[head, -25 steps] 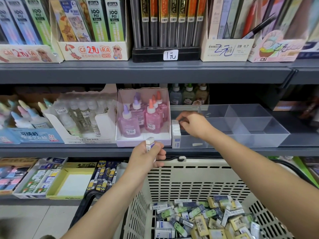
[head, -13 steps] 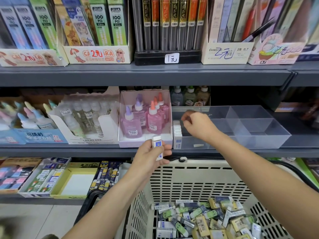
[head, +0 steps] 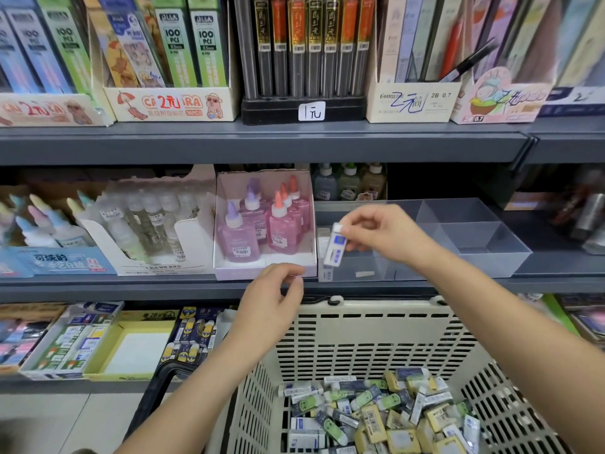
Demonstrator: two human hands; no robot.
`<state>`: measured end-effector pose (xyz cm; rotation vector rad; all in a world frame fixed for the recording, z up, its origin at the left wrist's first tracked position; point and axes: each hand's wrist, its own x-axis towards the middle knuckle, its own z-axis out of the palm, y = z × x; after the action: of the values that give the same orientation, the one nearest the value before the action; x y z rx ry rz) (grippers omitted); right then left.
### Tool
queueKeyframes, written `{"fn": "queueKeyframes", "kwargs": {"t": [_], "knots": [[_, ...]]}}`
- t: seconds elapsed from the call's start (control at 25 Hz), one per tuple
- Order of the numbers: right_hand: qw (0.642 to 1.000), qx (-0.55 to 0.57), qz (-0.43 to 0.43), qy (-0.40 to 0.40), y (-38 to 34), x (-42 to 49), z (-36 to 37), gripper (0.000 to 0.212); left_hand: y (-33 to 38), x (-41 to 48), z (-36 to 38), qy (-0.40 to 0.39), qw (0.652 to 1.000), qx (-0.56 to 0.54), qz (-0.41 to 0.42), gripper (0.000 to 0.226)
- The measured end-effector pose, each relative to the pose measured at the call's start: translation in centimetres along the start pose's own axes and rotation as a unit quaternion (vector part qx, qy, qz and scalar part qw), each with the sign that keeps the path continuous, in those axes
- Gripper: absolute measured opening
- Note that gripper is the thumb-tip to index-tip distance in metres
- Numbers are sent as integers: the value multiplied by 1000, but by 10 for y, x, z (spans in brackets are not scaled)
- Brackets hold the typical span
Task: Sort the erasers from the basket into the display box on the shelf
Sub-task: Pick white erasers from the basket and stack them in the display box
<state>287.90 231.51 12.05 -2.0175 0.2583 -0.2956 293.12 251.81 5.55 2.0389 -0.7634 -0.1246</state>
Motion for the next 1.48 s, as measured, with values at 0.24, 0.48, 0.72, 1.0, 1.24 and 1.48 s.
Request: {"fn": "queueKeyframes", "kwargs": {"t": [0.24,0.48,0.72,1.0,1.24,1.48], "knots": [[971,-239,18,-14,16,17,-8,9,-12,0,1,-59,969,238,-11,45],[912,-371,20,-172,28,13,12,23,-15,7,4,-48,962,270,-6,28],[923,-367,20,-117,28,12,20,28,-16,8,3,-47,965,259,3,25],[960,-277,-28,5,26,-47,-5,53,-2,-15,0,-32,969,214,120,26],[934,-297,68,-188,86,-174,-11,30,14,-81,29,-197,972,120,49,17],[837,-383,179,-348,156,-196,10,27,13,-76,90,-336,924,178,-43,10]]}}
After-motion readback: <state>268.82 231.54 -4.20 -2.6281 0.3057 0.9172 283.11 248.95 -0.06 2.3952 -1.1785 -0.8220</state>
